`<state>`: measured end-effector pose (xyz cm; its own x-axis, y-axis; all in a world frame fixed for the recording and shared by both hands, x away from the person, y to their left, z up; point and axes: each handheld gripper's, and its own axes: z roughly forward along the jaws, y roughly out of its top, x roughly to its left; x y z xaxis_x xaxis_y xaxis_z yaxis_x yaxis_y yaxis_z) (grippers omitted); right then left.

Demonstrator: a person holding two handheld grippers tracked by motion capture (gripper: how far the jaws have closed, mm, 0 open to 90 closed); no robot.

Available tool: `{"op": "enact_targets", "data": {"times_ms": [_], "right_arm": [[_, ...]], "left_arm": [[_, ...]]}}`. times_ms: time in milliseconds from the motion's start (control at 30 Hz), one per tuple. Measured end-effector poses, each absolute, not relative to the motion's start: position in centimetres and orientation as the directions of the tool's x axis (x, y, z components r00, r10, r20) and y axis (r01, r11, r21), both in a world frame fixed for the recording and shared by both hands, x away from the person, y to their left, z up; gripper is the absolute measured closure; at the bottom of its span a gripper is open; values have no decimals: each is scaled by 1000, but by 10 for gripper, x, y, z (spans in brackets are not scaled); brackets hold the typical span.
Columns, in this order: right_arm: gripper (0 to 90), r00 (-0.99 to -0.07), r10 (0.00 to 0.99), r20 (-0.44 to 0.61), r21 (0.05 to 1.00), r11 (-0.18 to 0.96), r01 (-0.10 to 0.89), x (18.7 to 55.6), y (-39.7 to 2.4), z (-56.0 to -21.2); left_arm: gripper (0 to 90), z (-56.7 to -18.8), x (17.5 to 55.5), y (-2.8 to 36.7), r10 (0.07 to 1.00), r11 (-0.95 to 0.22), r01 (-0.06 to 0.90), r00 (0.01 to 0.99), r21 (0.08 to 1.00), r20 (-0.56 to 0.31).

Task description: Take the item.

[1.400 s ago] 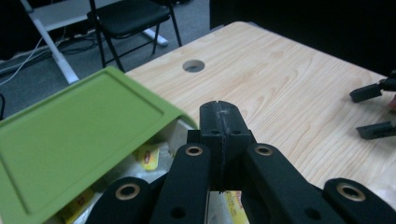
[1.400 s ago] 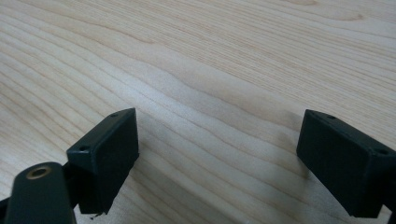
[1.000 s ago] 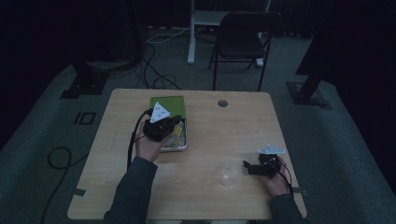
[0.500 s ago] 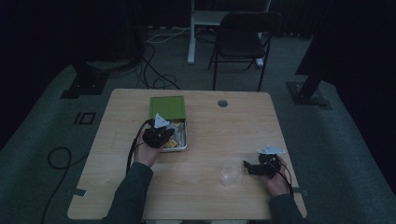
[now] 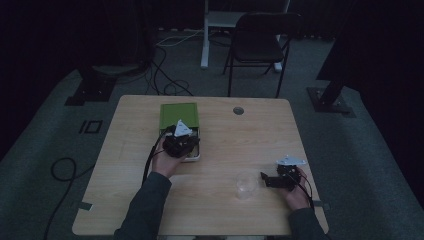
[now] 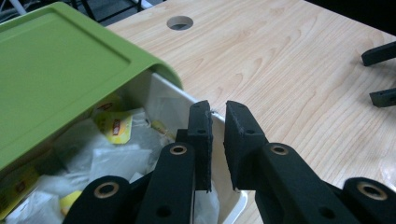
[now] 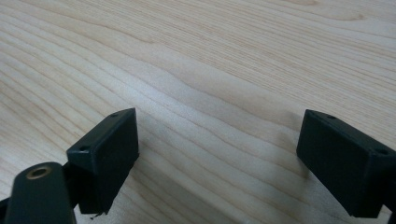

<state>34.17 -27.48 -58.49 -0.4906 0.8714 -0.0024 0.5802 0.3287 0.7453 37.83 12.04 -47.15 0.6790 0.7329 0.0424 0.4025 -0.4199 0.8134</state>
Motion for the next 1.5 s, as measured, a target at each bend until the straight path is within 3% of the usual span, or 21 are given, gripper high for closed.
{"op": "enact_targets", "data": {"times_ms": [400, 567, 867, 1033, 1100, 1500], "right_arm": [[125, -489, 872, 0, 745, 326, 582, 342, -275, -585], [126, -489, 872, -1, 745, 327, 582, 342, -275, -585], [125, -490, 872, -1, 745, 327, 582, 342, -275, -585], [125, -489, 873, 1, 744, 326, 583, 341, -275, -585], [126, -489, 873, 1, 744, 326, 583, 341, -275, -585], [126, -489, 872, 0, 744, 327, 583, 341, -275, -585]], "left_arm": [[753, -477, 367, 148, 793, -408, 430, 604, 805, 79], [717, -484, 367, 143, 799, -416, 447, 596, 792, 83], [678, -494, 374, 131, 817, -468, 469, 552, 749, 165], [749, -500, 376, 132, 831, -481, 498, 520, 721, 195], [895, -500, 377, 133, 834, -479, 508, 516, 716, 192], [900, -463, 361, 148, 838, -410, 437, 527, 800, 141]]}}
